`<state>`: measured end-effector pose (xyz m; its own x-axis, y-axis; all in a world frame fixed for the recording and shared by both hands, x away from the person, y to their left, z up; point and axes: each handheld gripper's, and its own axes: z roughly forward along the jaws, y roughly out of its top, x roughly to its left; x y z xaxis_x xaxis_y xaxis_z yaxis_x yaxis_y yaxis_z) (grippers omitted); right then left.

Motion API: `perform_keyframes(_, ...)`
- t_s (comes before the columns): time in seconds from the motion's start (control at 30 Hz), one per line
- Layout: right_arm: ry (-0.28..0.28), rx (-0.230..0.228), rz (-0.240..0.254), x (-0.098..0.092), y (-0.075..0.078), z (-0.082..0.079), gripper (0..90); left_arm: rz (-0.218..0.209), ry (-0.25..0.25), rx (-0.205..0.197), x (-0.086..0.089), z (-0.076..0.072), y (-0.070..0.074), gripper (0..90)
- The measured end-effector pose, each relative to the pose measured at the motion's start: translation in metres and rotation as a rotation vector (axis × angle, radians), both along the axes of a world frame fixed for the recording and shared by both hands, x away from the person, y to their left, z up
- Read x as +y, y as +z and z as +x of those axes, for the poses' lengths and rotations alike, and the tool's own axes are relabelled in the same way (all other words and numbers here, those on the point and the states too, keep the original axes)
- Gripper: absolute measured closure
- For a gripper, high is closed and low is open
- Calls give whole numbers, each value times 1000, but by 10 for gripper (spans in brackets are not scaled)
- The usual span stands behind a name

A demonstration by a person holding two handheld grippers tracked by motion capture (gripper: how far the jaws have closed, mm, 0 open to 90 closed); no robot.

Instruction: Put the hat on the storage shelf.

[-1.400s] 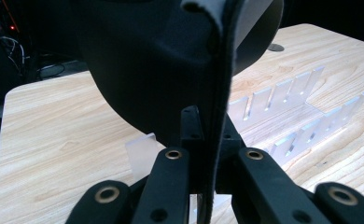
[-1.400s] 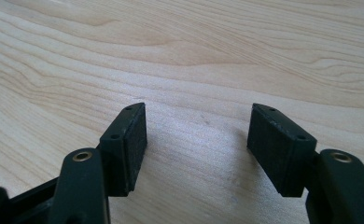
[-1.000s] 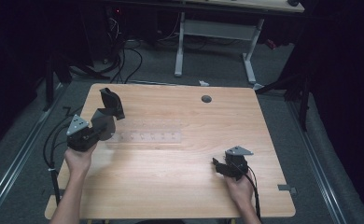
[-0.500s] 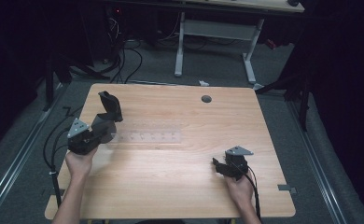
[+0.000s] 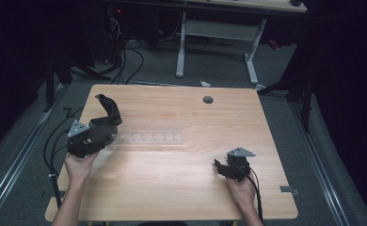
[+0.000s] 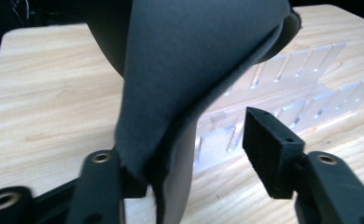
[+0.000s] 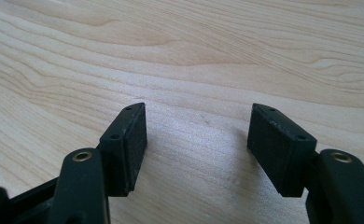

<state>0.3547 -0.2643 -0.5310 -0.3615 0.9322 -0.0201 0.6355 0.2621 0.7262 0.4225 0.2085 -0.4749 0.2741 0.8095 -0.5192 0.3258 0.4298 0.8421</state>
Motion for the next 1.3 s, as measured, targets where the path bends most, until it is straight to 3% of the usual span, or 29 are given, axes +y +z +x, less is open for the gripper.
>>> perform_keyframes(0.33,-1,0,1,0,0,0,380,-3,20,21,6,-15,-5,405)
perform_keyframes(0.7,-1,0,1,0,0,0,380,24,20,38,2,-31,-12,402)
perform_keyframes(1.03,0,0,0,0,0,0,380,-9,35,46,1,-42,-21,397)
perform_keyframes(1.17,0,0,0,0,0,0,380,-3,55,74,1,-47,-31,398)
perform_keyframes(1.3,0,0,0,0,0,0,380,31,45,122,-4,-53,-47,398)
